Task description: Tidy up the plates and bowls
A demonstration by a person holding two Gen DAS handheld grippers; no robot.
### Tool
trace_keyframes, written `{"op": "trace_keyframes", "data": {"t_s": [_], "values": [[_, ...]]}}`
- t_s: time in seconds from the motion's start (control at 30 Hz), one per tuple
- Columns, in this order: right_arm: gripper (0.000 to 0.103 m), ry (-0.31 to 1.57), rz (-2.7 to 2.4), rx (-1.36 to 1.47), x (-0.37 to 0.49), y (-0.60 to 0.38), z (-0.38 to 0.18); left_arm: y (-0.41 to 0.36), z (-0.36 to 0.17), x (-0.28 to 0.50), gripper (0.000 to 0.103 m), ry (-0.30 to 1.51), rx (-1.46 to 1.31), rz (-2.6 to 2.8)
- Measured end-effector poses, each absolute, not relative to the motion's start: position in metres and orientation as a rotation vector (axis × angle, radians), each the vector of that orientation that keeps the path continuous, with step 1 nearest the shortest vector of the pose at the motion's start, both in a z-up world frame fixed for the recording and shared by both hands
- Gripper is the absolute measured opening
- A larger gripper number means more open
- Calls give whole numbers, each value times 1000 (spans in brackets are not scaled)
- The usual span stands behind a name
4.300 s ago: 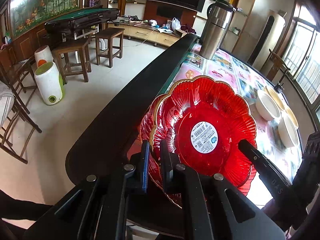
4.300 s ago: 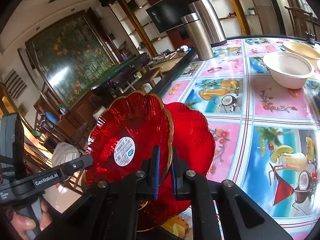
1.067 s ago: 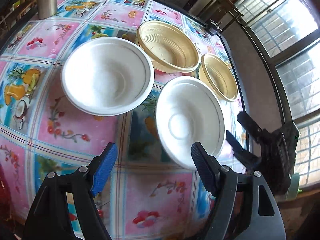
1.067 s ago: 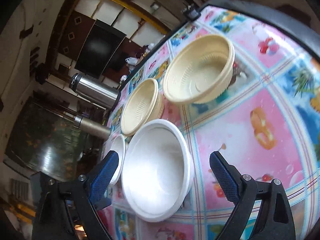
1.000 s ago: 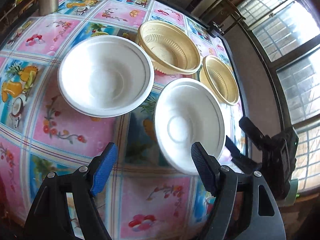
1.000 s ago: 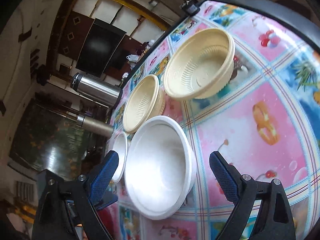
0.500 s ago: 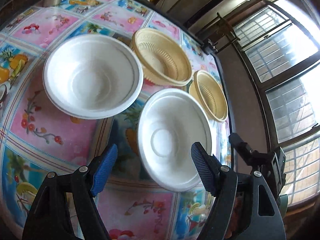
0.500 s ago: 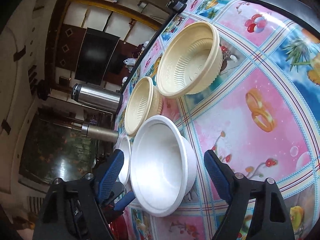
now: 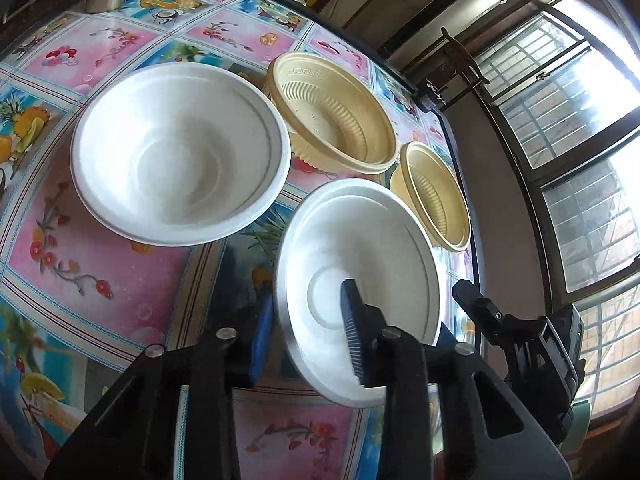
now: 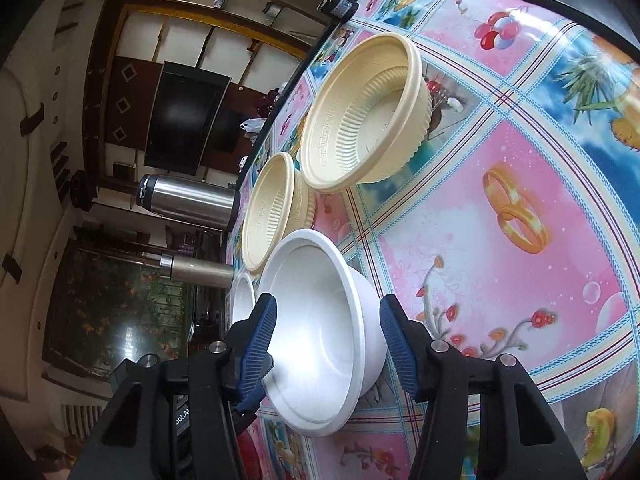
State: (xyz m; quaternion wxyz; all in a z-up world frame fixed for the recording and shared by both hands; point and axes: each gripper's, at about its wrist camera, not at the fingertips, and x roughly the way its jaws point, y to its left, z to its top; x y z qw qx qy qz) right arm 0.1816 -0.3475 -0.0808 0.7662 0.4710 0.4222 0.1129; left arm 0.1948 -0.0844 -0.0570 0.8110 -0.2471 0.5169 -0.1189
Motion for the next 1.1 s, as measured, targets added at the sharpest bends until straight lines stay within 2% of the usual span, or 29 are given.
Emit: {"op": "trace_keyframes", "data": {"t_s": [0.1,0.27,0.33,0.67,1.1], "values": [[53,915,235,1024,181,-348,-82,-84,-55,194,26,1092,-512,-244],[40,929,222,1020,182,-348,-84,-83,-53,193,20,1082,-499,-246],[36,936,220,1018,183,-347,-86,-83,-54,193,13,1081,-498,-247],[12,954,153,967,186,-344,-87,-82,-60,193,6,1076,-486,-235],[9,903,108,889,182,-335,-84,-78,-60,186,6,1079,-484,-259]]}}
